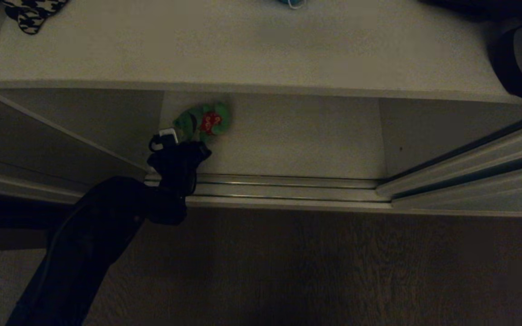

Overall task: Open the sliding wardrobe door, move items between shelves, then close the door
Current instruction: Place the green doll on the lower shelf

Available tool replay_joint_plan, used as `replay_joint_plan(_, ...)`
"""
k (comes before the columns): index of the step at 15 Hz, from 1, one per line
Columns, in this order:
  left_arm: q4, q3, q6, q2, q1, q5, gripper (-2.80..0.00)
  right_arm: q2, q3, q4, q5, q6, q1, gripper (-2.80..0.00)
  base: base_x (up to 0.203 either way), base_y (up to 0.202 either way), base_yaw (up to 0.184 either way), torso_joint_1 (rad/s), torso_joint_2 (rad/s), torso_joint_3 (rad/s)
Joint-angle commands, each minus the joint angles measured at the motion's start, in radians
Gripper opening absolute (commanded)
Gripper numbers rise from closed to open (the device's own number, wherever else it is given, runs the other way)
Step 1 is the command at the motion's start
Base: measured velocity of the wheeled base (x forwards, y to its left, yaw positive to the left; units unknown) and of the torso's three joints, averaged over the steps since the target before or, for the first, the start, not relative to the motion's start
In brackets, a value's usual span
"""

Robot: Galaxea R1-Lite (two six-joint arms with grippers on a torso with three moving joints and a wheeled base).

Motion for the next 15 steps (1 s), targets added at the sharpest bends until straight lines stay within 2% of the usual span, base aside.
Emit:
replay_joint_plan(1, -0.008, -0.023, 0.001, 0.034, 0.001, 0.008, -2.8, -0.002, 0.0, 0.0, 0.0, -0.001, 0.0, -2.8, 0.0, 0.0, 0.0, 0.0, 0.0, 0.0)
replay_joint_plan(4, -0.007, -0.089, 0.021, 0.06, 0.002, 0.037, -2.8, -0.002, 0.0, 0.0, -0.001, -0.002, 0.0, -2.8, 0.0, 0.0, 0.0, 0.0, 0.0, 0.0)
replay_joint_plan(5, -0.006, -0.111, 0.026, 0.07, 0.001, 0.038, 0.0, -0.002, 0.0, 0.0, 0.001, -0.002, 0.0, -2.8, 0.0, 0.0, 0.0, 0.0, 0.0, 0.0)
replay_joint_plan(10, -0.016, -0.11, 0.02, 0.05, 0.001, 0.044, 0.0, -0.002, 0.0, 0.0, -0.001, -0.002, 0.0, -2.8, 0.0, 0.0, 0.0, 0.0, 0.0, 0.0)
replay_joint_plan(13, -0.05, 0.062, 0.019, -0.076, 0.002, 0.045, 0.0, -0.002, 0.0, 0.0, -0.001, 0.0, 0.0, -2.8, 0.0, 0.0, 0.0, 0.0, 0.0, 0.0)
replay_joint_plan(15, -0.057, 0.184, 0.019, -0.171, 0.002, 0.018, 0.0, -0.002, 0.0, 0.0, -0.001, -0.001, 0.0, -2.8, 0.0, 0.0, 0.0, 0.0, 0.0, 0.0)
